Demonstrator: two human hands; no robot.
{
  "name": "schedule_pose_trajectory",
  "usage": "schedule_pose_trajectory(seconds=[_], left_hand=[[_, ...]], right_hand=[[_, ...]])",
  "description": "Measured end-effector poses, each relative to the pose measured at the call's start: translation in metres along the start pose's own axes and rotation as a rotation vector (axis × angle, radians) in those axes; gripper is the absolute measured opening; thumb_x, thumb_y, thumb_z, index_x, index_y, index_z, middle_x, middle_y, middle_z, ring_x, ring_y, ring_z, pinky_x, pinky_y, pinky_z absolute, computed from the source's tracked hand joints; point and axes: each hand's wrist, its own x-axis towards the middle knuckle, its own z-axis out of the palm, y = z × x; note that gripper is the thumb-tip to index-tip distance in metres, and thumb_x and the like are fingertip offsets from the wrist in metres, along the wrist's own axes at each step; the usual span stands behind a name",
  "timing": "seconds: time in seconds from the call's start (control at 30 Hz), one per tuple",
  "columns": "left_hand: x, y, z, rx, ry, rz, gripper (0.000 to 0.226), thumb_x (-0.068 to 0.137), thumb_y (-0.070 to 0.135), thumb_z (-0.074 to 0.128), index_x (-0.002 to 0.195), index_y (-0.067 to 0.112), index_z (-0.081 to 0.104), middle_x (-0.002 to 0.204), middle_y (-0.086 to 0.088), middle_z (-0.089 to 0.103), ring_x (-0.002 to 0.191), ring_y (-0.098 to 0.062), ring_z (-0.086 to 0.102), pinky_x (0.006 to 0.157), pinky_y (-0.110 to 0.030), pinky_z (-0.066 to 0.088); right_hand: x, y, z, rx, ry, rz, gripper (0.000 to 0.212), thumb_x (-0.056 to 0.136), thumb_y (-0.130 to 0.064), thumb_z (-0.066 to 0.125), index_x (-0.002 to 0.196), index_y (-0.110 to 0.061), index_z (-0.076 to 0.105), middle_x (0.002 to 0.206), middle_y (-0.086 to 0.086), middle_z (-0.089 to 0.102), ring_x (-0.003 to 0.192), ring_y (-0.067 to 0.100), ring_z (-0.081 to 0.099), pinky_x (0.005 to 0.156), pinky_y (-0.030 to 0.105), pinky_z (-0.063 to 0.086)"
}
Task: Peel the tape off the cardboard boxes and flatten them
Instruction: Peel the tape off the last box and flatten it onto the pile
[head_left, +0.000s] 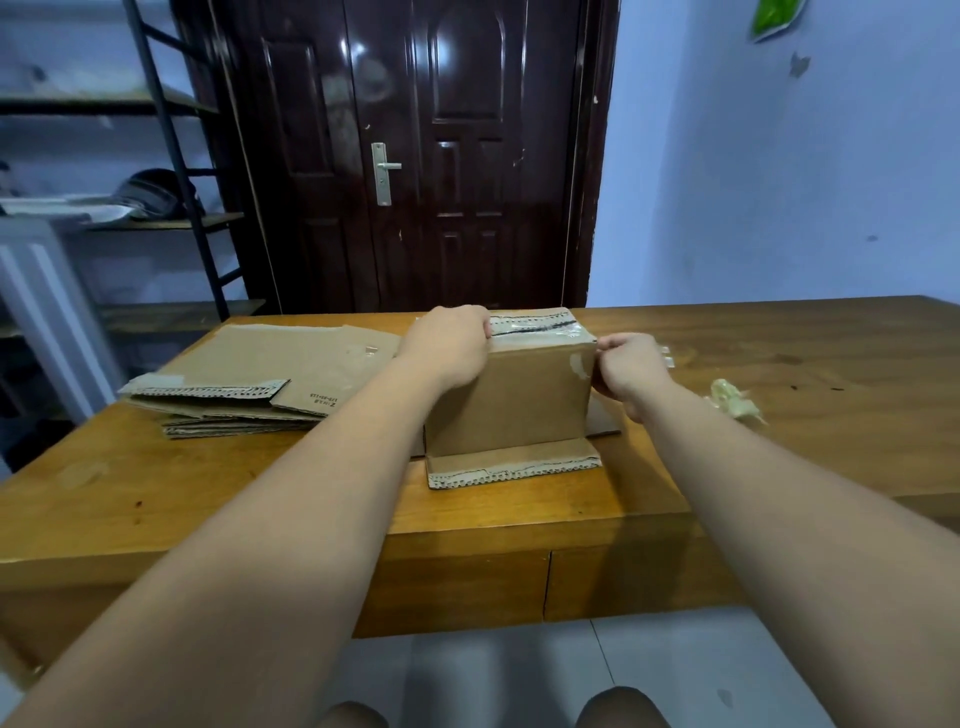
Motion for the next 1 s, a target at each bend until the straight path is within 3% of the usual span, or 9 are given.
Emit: schedule_pose_trajectory(seconds=[0.07,0.13,0.2,0.4,0.5,0.6,0.9,1.0], left_hand=[[0.001,0.003,0.004,0.052,-0.006,0.012,0.03,0.098,0.032,0.036,0.117,0.016,0.052,0.119,-0.011,0.062,0.105,-0.032,0.056,0.08,-0.037,0.043],[-0.002,0.006,0.011,0.177,-0.049,0.042,0.055,0.095,0.06,0.029,0.134,0.023,0.042,0.13,-0.01,0.054,0.114,-0.031,0.054,0.086,-0.041,0.044],[-0.005,0.008,0.017,0.302,-0.06,0.072,0.068,0.09,0.071,0.022,0.146,0.033,0.029,0.143,-0.008,0.043,0.124,-0.03,0.047,0.094,-0.043,0.043],[-0.004,0.006,0.016,0.322,-0.015,0.102,0.065,0.091,0.068,0.024,0.148,0.037,0.028,0.149,-0.001,0.039,0.131,-0.026,0.042,0.096,-0.041,0.041],[-0.005,0.007,0.017,0.333,-0.013,0.104,0.064,0.091,0.068,0.026,0.147,0.037,0.029,0.148,-0.002,0.041,0.13,-0.026,0.042,0.096,-0.041,0.041],[-0.005,0.007,0.017,0.32,-0.01,0.099,0.065,0.09,0.069,0.026,0.147,0.038,0.029,0.148,-0.002,0.041,0.131,-0.026,0.042,0.096,-0.041,0.041],[-0.002,0.007,0.019,0.335,-0.007,0.093,0.065,0.09,0.07,0.026,0.146,0.038,0.031,0.146,-0.003,0.043,0.129,-0.026,0.044,0.094,-0.041,0.042],[-0.002,0.008,0.02,0.341,-0.006,0.094,0.063,0.09,0.069,0.027,0.145,0.038,0.034,0.145,-0.003,0.044,0.129,-0.027,0.044,0.095,-0.041,0.041]], right_hand=[[0.003,-0.001,0.003,-0.118,0.044,-0.087,0.024,0.096,-0.005,0.042,0.081,-0.015,0.058,0.103,0.013,0.065,0.096,0.028,0.06,0.085,0.04,0.054],[0.003,-0.006,0.001,-0.19,0.114,-0.144,0.018,0.096,-0.008,0.042,0.088,-0.014,0.057,0.101,0.008,0.063,0.093,0.026,0.058,0.082,0.04,0.051],[0.006,-0.009,-0.001,-0.175,0.17,-0.184,0.017,0.095,-0.01,0.042,0.09,-0.015,0.057,0.099,0.006,0.063,0.095,0.026,0.059,0.084,0.04,0.052],[0.005,-0.019,-0.003,-0.147,0.204,-0.26,0.018,0.091,-0.012,0.046,0.091,-0.017,0.063,0.1,0.003,0.068,0.097,0.02,0.06,0.078,0.028,0.045],[0.003,-0.023,-0.003,-0.099,0.247,-0.352,0.017,0.092,-0.012,0.043,0.088,-0.02,0.057,0.094,0.001,0.071,0.096,0.02,0.063,0.081,0.028,0.047],[-0.002,-0.03,0.0,-0.095,0.183,-0.444,0.015,0.094,-0.012,0.045,0.092,-0.018,0.058,0.091,-0.001,0.071,0.091,0.016,0.065,0.08,0.025,0.05],[-0.001,-0.033,0.004,0.006,0.154,-0.497,0.023,0.094,-0.007,0.042,0.086,-0.024,0.057,0.083,0.0,0.069,0.083,0.02,0.066,0.082,0.042,0.056],[-0.006,-0.05,0.009,0.048,0.102,-0.558,0.026,0.094,-0.005,0.044,0.084,-0.024,0.056,0.079,0.001,0.069,0.071,0.013,0.064,0.075,0.034,0.059]])
